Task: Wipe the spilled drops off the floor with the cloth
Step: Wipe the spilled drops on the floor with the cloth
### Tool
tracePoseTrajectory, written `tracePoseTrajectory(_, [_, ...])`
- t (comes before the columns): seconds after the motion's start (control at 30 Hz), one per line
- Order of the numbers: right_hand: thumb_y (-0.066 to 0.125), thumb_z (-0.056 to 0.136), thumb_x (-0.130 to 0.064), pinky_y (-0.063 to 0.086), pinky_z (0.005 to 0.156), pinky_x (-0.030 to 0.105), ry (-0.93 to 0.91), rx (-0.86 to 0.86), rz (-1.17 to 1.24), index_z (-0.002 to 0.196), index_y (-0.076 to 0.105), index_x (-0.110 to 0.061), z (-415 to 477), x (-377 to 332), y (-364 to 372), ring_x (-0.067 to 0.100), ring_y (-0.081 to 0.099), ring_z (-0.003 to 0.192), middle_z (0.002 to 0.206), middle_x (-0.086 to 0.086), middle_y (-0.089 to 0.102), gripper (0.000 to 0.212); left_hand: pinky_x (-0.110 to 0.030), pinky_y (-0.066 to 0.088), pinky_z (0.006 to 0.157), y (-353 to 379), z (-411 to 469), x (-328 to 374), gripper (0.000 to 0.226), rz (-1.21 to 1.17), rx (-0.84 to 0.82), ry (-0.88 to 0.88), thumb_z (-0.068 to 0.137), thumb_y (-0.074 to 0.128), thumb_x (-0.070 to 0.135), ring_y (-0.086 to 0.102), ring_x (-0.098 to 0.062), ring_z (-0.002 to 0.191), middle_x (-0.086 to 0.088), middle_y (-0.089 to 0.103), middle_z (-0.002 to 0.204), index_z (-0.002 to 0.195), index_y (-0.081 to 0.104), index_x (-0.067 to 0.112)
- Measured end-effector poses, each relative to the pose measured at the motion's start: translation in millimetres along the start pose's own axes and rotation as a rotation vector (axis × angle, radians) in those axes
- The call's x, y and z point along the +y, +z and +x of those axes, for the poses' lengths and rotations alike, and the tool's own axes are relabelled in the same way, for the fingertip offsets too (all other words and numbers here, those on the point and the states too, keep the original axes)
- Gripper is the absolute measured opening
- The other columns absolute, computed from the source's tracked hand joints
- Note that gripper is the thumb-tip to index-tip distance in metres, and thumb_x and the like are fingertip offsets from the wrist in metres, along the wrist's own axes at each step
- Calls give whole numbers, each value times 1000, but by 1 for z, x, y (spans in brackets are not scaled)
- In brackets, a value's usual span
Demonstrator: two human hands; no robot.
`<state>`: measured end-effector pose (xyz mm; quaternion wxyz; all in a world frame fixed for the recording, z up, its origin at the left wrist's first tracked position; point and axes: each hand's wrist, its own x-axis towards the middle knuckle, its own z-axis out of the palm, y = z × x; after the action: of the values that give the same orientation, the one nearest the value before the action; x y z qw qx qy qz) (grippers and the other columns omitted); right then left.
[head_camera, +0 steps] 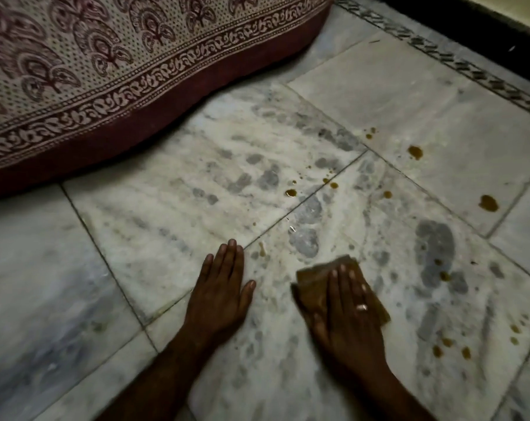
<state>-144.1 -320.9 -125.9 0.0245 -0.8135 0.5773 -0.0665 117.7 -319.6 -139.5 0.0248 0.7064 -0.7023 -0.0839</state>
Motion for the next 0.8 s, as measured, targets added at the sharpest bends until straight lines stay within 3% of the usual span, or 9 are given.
tracePoseTrajectory(0.1, [47,89,-42,28,116,51,-26,-49,33,146,44,7,37,-38,2,41,38,145,155,27,38,75,-41,8,124,-5,17,-8,71,-1,10,-49,100,20,48,11,-25,154,-12,14,166,157,19,6])
tracePoseTrajectory(0.27, [58,85,-41,40,110,49,-313,-25,34,143,53,-1,-15,-46,4,34,41,145,156,17,42,71,-37,4,124,-12,33,-25,73,-17,9,5,100,20,52,9,-22,153,-10,10,166,157,17,7])
tracePoseTrajectory(0.4, [43,93,-42,39,107,50,-159,79,13,137,57,4,0,-13,2,39,50,137,149,21,49,65,-32,-5,123,-15,43,-44,79,-10,9,-50,97,10,59,2,-20,154,-7,0,166,158,8,9])
tracePoseTrajectory(0.57, [35,93,-44,35,118,53,-66,-73,29,145,45,8,94,-48,-3,42,38,144,154,28,39,74,-35,0,124,-17,47,-47,78,3,7,-12,98,14,57,4,-22,154,-10,6,166,158,14,7])
tracePoseTrajectory(0.67, [46,88,-42,41,114,53,-210,-79,31,141,52,6,94,-78,7,40,44,142,151,26,45,72,-36,3,124,-20,48,-47,73,-47,35,-37,99,14,51,6,-23,153,-10,11,165,157,18,6])
tracePoseTrajectory(0.8, [57,86,-44,28,119,44,-443,-87,60,147,50,-2,65,-56,10,31,39,147,159,15,39,74,-35,4,124,-27,64,-55,71,-99,60,-23,99,14,48,8,-23,154,-7,7,165,157,16,8])
